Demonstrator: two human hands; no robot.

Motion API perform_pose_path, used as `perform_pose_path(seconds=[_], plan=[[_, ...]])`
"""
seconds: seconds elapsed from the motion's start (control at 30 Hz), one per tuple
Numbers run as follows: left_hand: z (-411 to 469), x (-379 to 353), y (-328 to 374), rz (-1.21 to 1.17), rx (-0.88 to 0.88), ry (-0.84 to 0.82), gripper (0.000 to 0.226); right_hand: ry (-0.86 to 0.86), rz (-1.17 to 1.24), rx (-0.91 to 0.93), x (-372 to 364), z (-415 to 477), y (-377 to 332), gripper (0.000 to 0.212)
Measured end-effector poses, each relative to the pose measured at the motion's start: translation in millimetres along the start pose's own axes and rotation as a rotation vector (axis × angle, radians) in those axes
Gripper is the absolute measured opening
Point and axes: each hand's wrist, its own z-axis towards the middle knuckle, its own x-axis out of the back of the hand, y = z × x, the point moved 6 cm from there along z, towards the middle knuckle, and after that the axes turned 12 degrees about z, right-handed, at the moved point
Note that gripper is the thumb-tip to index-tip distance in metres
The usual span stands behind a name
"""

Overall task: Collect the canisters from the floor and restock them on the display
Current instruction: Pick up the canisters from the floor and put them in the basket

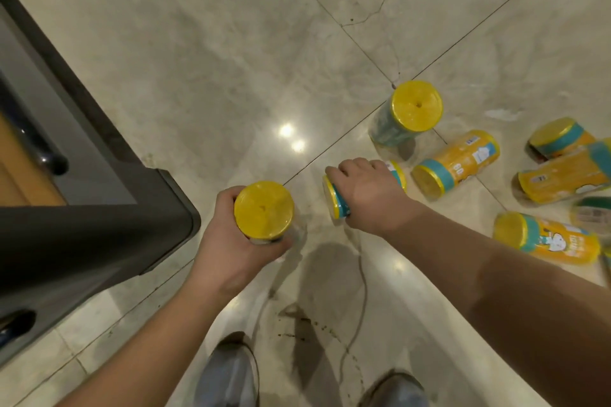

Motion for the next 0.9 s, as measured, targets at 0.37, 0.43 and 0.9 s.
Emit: perform_pose_path(seconds=[0.37, 0.43, 0.9], plan=[[-55, 62, 68, -0.004, -0.077, 0.124, 0.084, 0.18, 0.469, -0.075, 86, -76, 17, 0.07], [-81, 83, 100, 0.005, -0.106, 0.125, 0.085, 0.246, 0.609, -0.088, 128, -116, 14, 0.072], [-329, 335, 387, 0.048, -0.427, 0.115, 0.089, 0.591, 0.728, -0.109, 493, -469, -47, 0.083]])
